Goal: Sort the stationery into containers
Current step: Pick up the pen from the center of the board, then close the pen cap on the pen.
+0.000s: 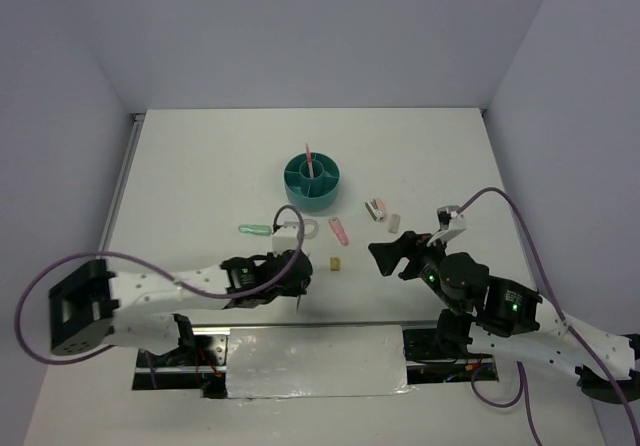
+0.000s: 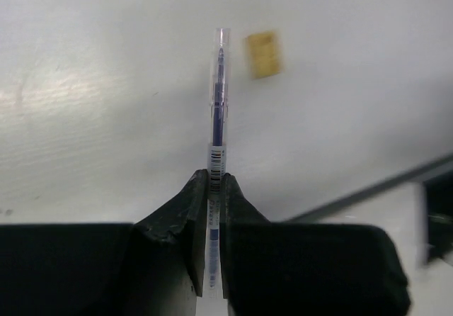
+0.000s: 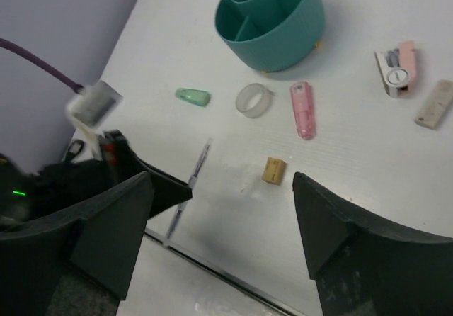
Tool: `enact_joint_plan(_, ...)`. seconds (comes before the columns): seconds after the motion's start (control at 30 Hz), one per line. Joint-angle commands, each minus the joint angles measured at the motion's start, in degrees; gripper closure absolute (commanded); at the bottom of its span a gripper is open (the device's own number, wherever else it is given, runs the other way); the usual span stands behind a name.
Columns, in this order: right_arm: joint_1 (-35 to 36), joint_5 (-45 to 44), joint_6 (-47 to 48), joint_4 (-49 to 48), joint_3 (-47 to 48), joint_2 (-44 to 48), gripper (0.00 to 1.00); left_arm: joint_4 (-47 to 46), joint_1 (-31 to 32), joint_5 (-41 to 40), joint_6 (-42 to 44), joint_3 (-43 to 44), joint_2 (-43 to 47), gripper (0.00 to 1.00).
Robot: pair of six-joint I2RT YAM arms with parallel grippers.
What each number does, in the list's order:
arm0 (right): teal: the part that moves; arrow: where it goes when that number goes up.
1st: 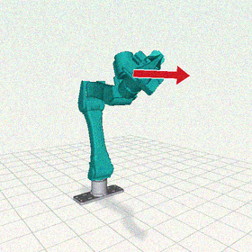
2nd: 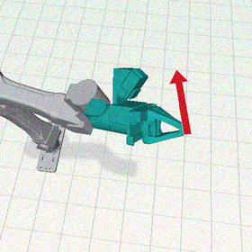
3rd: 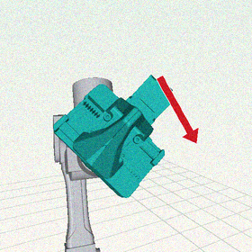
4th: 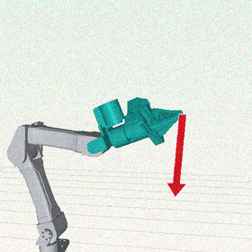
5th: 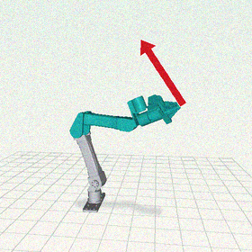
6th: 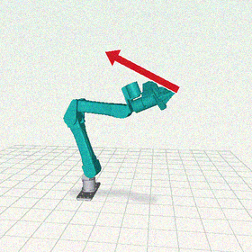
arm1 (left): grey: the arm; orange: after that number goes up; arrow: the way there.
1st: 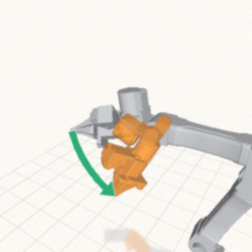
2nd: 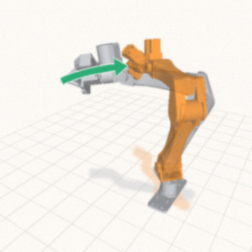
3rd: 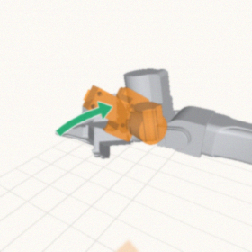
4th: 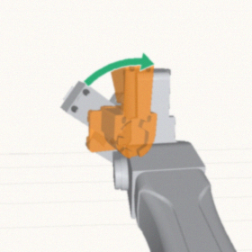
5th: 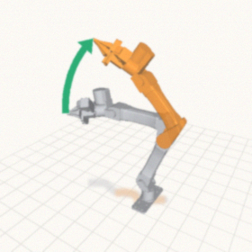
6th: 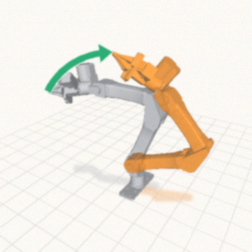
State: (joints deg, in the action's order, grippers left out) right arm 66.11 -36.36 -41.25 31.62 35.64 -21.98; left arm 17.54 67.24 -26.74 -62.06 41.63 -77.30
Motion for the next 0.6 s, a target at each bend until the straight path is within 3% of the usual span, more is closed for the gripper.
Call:
enact_joint_plan(0.0, -0.5, 4.9, 5.9, -13.7, -1.8, 0.5, 0.11, -12.7, -0.1, 1.7, 10.4, -1.5, 15.4, 1.0)
enact_joint_plan(0.1, -0.6, 5.8, 7.3, -17.9, 0.0, -3.9, 0.03, -20.6, -0.1, 6.5, 17.9, -4.3, 25.1, 1.0)
enact_joint_plan(0.27, -0.6, 13.0, 9.5, -30.8, 3.0, -9.2, 0.0, -28.3, -0.2, 14.2, 23.9, -7.4, 36.6, 1.0)
enact_joint_plan(0.43, -0.6, 23.9, 13.1, -45.7, 5.1, -14.7, 0.0, -34.9, -0.3, 21.8, 26.0, -10.0, 41.4, 1.0)
enact_joint_plan(0.57, -0.6, 31.5, 14.5, -49.0, 8.1, -20.0, 0.01, -37.0, -0.3, 24.0, 27.0, -10.6, 42.7, 1.0)
